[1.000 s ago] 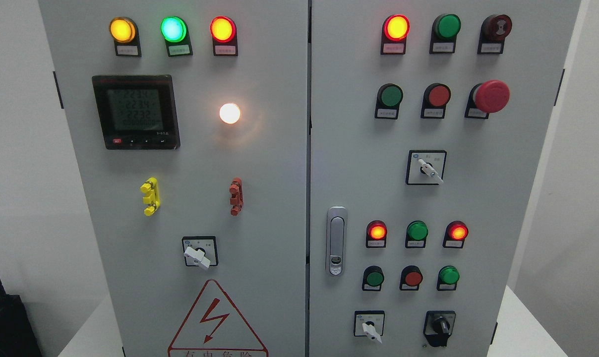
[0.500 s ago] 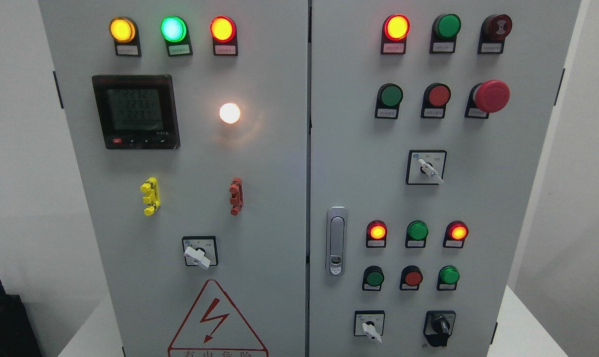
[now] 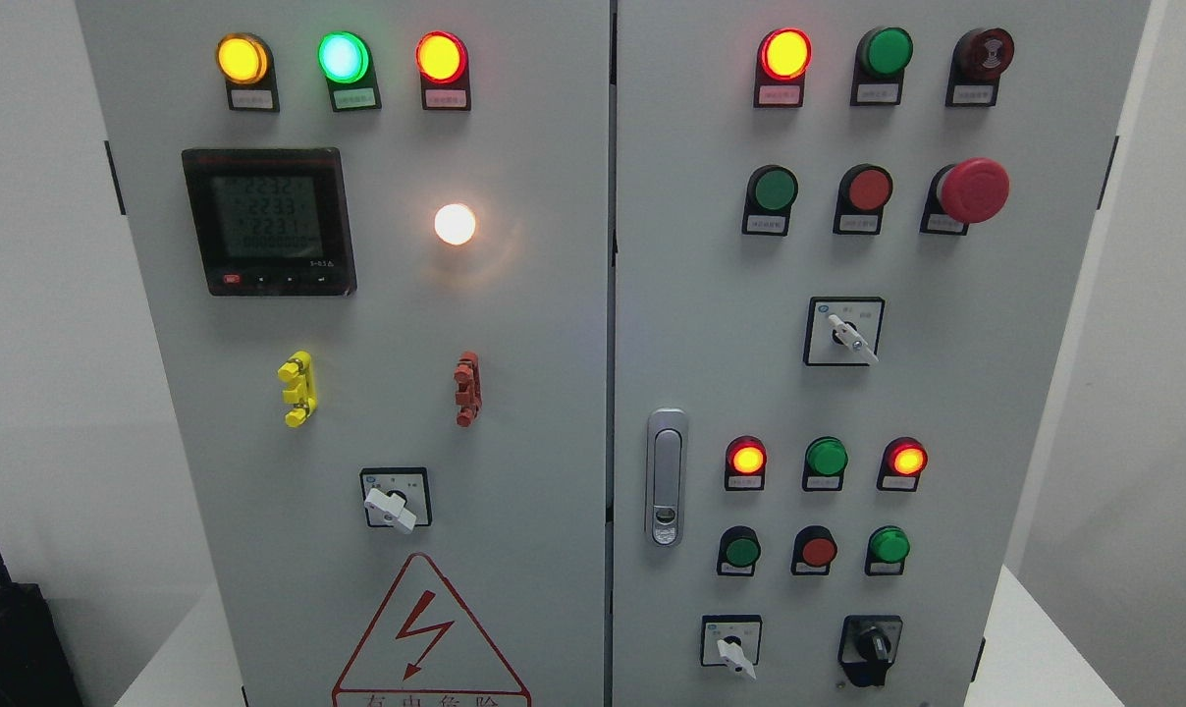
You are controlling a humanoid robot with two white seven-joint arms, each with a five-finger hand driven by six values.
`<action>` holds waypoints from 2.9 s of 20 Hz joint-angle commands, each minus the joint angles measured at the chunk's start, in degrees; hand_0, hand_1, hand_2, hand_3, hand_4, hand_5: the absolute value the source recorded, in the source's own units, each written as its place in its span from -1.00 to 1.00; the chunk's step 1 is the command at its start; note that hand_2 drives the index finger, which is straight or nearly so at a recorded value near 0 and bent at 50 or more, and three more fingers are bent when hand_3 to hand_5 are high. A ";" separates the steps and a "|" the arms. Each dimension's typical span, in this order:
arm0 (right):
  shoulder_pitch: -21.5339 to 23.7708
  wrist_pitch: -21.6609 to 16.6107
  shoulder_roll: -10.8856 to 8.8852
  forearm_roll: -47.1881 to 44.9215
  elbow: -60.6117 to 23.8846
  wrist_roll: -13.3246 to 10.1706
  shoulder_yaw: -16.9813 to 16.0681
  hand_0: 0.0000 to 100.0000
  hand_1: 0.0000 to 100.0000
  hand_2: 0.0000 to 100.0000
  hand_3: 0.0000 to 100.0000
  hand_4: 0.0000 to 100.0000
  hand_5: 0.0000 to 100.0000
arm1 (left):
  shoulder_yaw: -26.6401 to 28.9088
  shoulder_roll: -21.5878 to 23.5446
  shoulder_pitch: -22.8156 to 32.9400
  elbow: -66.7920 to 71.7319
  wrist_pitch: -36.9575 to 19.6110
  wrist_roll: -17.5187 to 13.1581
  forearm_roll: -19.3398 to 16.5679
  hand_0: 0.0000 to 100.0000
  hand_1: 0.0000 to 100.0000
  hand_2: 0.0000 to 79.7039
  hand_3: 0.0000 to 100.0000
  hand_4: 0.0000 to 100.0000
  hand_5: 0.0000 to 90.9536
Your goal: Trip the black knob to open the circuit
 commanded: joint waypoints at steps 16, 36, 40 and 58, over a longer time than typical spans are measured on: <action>-5.23 0.81 -0.22 -0.23 6.02 0.06 2.28 -1.00 -1.00 -1.00 1.00 1.00 1.00 | 0.03 0.00 0.00 -0.89 0.02 0.00 0.00 -0.76 -0.22 -1.00 -1.00 -1.00 -1.00; -5.67 0.81 0.04 -0.15 5.76 0.06 2.81 -1.00 -1.00 -1.00 1.00 1.00 1.00 | -0.05 0.00 0.00 -0.89 0.02 0.00 0.00 -0.76 -0.22 -1.00 -1.00 -1.00 -1.00; -5.67 0.64 0.04 -0.15 5.76 0.14 3.34 -1.00 -1.00 -1.00 1.00 1.00 1.00 | -0.05 0.00 0.00 -0.89 0.02 0.00 0.00 -0.76 -0.22 -1.00 -1.00 -1.00 -1.00; -5.93 0.29 0.22 -0.15 5.58 0.14 4.04 -1.00 -1.00 -1.00 1.00 1.00 1.00 | 0.04 0.00 0.00 -0.89 0.02 0.00 0.00 -0.76 -0.22 -1.00 -1.00 -1.00 -1.00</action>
